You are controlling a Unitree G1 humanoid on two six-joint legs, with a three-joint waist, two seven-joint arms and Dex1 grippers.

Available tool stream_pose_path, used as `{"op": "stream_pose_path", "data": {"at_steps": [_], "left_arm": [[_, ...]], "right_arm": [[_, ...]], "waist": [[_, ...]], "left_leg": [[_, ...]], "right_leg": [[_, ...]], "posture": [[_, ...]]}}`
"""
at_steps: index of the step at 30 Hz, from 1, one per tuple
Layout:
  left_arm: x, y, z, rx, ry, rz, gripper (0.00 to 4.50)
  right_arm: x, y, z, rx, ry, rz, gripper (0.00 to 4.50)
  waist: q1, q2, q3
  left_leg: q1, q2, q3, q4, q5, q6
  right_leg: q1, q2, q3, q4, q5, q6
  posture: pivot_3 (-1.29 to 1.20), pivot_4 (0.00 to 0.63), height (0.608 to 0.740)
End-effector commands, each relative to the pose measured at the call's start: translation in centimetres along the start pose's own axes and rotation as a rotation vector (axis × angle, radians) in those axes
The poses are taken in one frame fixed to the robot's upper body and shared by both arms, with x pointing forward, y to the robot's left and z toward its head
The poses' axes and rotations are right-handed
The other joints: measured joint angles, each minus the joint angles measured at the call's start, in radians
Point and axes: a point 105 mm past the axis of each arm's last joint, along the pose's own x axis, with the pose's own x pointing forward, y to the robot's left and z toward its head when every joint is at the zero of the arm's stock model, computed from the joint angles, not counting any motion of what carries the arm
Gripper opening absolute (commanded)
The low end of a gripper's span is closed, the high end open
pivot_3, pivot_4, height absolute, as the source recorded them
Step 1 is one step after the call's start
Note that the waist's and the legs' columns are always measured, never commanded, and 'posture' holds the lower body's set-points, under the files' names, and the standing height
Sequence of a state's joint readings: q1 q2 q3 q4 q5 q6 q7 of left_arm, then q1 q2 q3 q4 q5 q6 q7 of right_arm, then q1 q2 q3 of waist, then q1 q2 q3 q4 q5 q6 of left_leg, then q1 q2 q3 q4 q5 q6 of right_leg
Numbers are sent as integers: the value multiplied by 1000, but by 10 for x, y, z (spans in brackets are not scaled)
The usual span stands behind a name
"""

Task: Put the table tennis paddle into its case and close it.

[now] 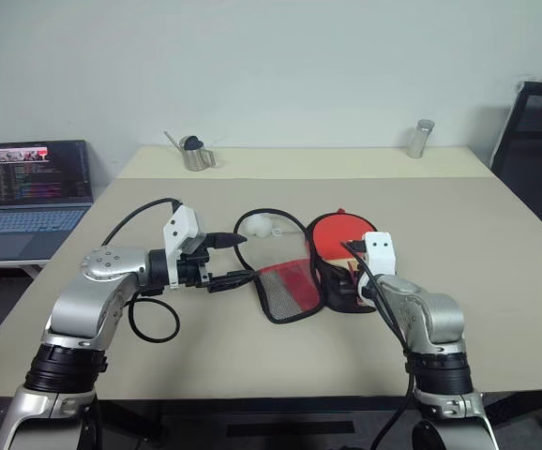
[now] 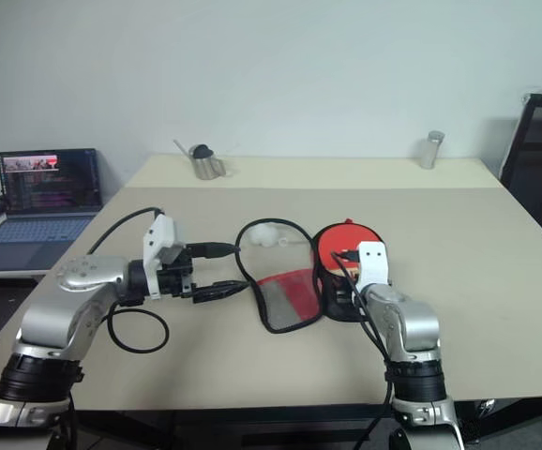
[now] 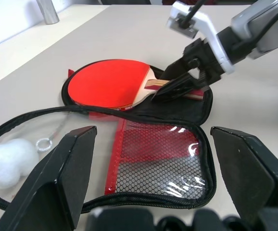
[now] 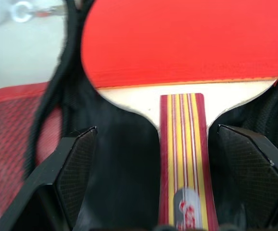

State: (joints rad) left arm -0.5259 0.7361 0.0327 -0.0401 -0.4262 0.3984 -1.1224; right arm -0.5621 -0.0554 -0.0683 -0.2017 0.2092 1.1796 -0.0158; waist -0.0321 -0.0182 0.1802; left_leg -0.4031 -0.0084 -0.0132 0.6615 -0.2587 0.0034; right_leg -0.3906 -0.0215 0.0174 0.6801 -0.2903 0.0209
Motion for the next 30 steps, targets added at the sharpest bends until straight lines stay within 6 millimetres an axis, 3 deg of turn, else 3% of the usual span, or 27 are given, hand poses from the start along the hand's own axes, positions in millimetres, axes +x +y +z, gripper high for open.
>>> {"op": "stream_pose_path", "data": {"at_steps": [1, 4, 9, 14, 19, 24, 30], "left_arm": [[-2, 3, 7, 30, -28, 26, 4148], [-4, 8, 3, 16, -29, 56, 4148], [-5, 19, -9, -15, -11, 129, 4148], [-9, 39, -34, -22, 85, 286, 4148], [-19, 52, -54, -28, 162, 365, 4148], [-27, 66, -72, -25, 232, 434, 4148], [-18, 74, -91, -54, 266, 479, 4148]], "right_arm": [[-20, 0, 19, -48, -83, 32, 4481], [-35, -6, 31, -95, -159, 67, 4481], [-69, 1, 53, -242, -276, 281, 4481], [-105, -3, 75, -396, -368, 440, 4481], [-139, -1, 81, -479, -350, 646, 4481], [-147, -11, 73, -554, -260, 680, 4481], [-145, -15, 71, -596, -251, 665, 4481]], "waist": [[0, 0, 0], [1, 0, 0], [1, 0, 0], [1, -1, 0], [2, -2, 1], [4, -3, 2], [7, -3, 2]], "left_leg": [[0, 0, 0, 0, 0, 0], [0, 0, 0, 0, 0, 0], [0, 0, 0, 0, 0, 0], [0, 0, -1, 0, 0, 0], [0, 0, -1, 0, 0, 0], [0, 0, -1, 1, 0, 0], [0, 0, -1, 1, 0, 0]], "right_leg": [[0, 0, 0, 0, 0, 0], [0, 0, 0, 0, 0, 0], [1, 0, -1, 0, 0, 0], [1, 0, -1, -1, 0, 0], [1, 0, -1, -1, 0, 0], [2, 0, -1, -1, 0, 0], [2, 0, -1, -1, 0, 0]], "posture": [[0, 150, 740], [0, 150, 740], [0, 150, 740], [0, 150, 740], [0, 150, 740], [0, 150, 740], [0, 150, 740]]}}
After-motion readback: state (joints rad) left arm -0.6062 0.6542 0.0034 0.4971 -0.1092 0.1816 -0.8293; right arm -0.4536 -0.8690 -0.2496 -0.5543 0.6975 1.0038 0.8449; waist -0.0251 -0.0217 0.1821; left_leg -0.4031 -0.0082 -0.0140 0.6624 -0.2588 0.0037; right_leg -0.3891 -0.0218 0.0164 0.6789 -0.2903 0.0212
